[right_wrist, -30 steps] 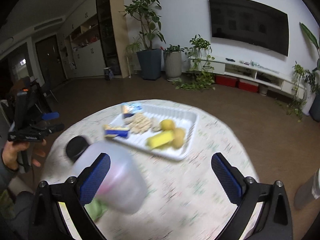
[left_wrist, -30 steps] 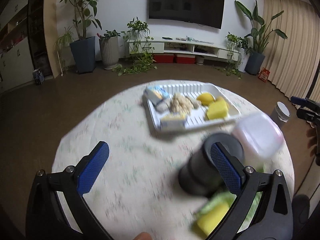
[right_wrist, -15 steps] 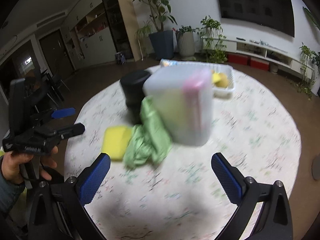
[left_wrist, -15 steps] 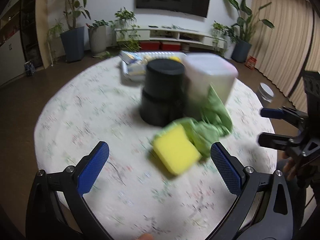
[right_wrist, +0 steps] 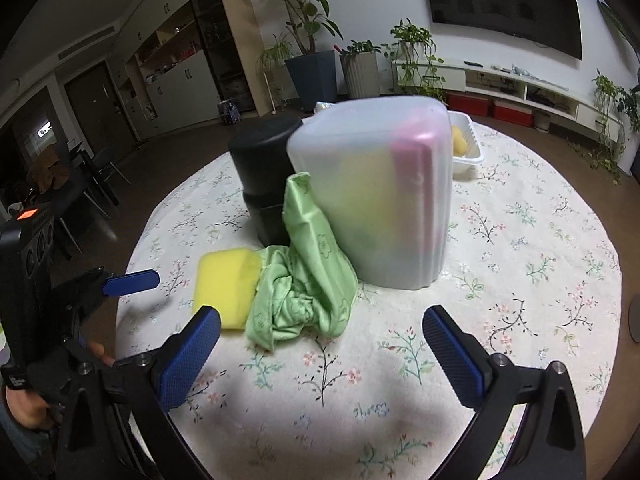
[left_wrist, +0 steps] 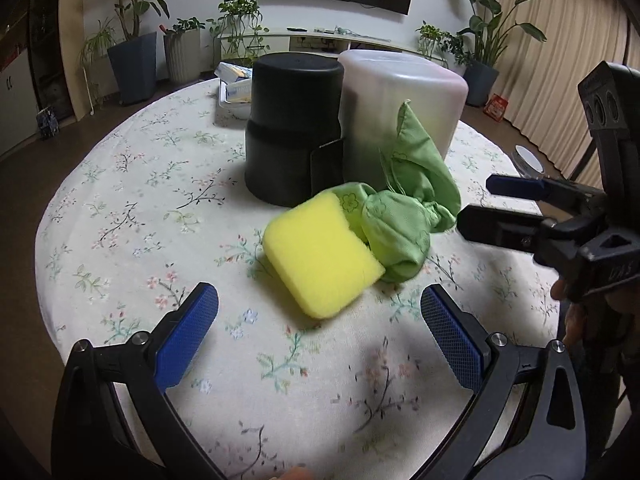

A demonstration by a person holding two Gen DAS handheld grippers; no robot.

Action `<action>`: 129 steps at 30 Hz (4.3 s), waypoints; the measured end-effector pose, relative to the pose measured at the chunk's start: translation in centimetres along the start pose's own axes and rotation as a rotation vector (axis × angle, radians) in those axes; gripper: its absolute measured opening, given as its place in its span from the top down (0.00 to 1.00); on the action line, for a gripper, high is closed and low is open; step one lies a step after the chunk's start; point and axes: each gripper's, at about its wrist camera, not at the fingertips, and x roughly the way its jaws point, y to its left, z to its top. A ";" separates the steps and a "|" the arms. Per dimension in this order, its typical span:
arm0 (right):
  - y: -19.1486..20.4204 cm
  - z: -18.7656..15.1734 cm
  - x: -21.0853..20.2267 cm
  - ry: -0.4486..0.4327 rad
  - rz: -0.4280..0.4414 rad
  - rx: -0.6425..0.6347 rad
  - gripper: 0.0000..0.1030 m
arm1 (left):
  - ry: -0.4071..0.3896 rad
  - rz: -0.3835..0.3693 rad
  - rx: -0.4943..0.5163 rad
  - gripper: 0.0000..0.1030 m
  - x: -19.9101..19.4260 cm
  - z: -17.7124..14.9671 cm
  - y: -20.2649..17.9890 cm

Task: Organize soft objects
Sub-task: 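Grasp the small yellow sponge with the left gripper while the right grasps the green cloth, then carry the yellow sponge with the left gripper while the right carries the green cloth over the tray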

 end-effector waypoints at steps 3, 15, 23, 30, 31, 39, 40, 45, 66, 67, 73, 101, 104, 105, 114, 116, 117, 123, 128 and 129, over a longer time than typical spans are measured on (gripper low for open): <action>-0.2 0.2 1.0 0.008 0.009 0.013 0.00 | 0.008 0.012 0.003 0.00 1.1 0.5 -0.1; -1.0 1.2 5.0 0.104 0.008 0.032 0.00 | 0.103 0.061 -0.057 0.00 5.0 1.7 0.9; -1.0 0.7 6.4 0.145 0.026 0.052 0.05 | 0.128 0.110 -0.089 0.00 5.8 1.7 1.0; -0.3 1.0 6.4 0.142 0.066 0.042 0.35 | 0.099 0.092 -0.126 0.05 5.4 1.4 1.5; -0.2 1.0 6.4 0.140 0.074 0.044 0.40 | 0.093 0.082 -0.122 0.14 5.3 1.4 1.5; -0.6 -0.2 4.9 0.139 0.112 0.076 0.61 | 0.084 0.033 -0.127 0.48 4.5 1.3 2.0; -0.8 -0.5 4.5 0.138 0.112 0.079 0.61 | 0.082 0.030 -0.124 0.50 4.3 1.1 1.9; -1.1 -1.5 3.3 0.139 0.098 0.089 0.63 | 0.076 0.026 -0.106 0.53 3.2 0.5 1.3; -1.5 -3.3 -7.7 0.046 0.014 0.053 0.64 | -0.006 0.041 -0.023 0.59 -3.9 0.4 -0.1; -1.6 -3.1 -8.2 0.042 0.008 0.050 0.64 | -0.009 0.043 -0.016 0.59 -4.3 0.7 -0.1; -3.7 -0.7 -10.9 0.001 -0.037 0.032 0.64 | -0.038 0.052 0.012 0.59 -6.2 4.0 1.1; -9.5 20.3 -5.4 -0.052 -0.101 -0.104 0.64 | -0.039 0.062 0.199 0.59 1.8 24.6 4.6; -10.7 22.9 -1.8 -0.025 -0.092 -0.107 0.64 | -0.004 0.058 0.210 0.59 5.4 26.7 5.1; -11.1 23.6 -0.5 -0.013 -0.088 -0.101 0.64 | 0.003 0.048 0.214 0.59 6.4 27.2 5.1; -12.9 26.8 10.6 0.097 -0.087 -0.108 0.63 | 0.119 0.013 0.232 0.58 16.6 28.8 4.9; -12.9 26.6 12.2 0.118 -0.088 -0.114 0.63 | 0.136 0.006 0.223 0.58 18.0 28.4 4.9; -13.0 26.6 13.0 0.127 -0.089 -0.112 0.63 | 0.139 0.002 0.214 0.58 18.5 28.2 5.1; -13.1 25.8 16.1 0.167 -0.085 -0.102 0.63 | 0.152 0.005 0.167 0.53 20.2 27.3 5.4; -13.0 24.8 17.3 0.195 -0.090 -0.110 0.61 | 0.147 0.023 0.150 0.48 20.6 27.1 5.4; -13.0 24.6 17.5 0.195 -0.088 -0.111 0.60 | 0.142 0.029 0.147 0.47 20.6 27.1 5.4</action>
